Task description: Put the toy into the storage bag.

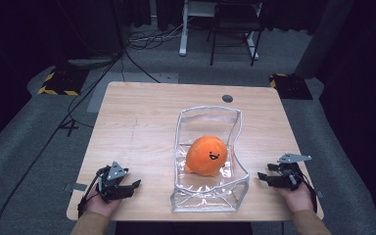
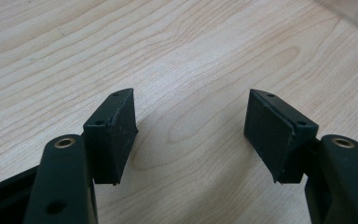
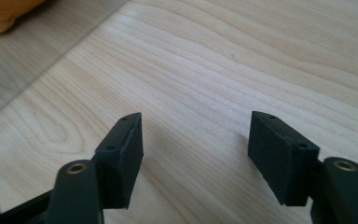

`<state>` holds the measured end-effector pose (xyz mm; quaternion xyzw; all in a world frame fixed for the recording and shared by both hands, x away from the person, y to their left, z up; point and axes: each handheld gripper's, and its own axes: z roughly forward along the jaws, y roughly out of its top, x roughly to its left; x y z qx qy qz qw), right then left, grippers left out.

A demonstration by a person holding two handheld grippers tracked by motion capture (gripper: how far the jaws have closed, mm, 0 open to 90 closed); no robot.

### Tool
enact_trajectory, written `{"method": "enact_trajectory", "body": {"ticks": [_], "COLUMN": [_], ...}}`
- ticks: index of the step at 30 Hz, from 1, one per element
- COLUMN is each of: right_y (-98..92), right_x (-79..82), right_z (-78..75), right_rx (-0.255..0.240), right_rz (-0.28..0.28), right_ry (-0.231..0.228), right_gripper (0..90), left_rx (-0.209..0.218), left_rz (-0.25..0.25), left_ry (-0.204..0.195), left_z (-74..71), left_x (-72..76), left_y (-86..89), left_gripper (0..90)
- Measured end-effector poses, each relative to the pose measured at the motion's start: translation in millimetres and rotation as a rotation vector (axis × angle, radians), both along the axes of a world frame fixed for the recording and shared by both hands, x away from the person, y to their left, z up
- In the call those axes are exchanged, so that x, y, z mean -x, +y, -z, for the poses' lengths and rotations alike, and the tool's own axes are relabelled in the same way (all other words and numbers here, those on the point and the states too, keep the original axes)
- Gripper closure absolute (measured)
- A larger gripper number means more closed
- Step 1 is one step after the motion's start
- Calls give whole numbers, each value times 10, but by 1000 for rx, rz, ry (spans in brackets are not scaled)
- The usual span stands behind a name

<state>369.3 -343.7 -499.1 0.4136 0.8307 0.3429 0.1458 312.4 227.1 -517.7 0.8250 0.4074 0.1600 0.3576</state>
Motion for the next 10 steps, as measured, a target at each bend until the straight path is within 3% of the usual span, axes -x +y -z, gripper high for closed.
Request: {"method": "enact_trajectory", "body": {"ticks": [5, 10], "right_y": [70, 90], "right_x": [13, -1], "right_z": [117, 123], "right_rx": [6, 11], "right_rz": [-6, -3], "right_ry": [-90, -87], "right_gripper": [130, 106], "left_rx": [-1, -1], "left_rz": [1, 2], "left_ry": [1, 0], "left_z": [0, 0], "left_x": [0, 0], "left_y": [0, 0], "left_gripper": [345, 344]}}
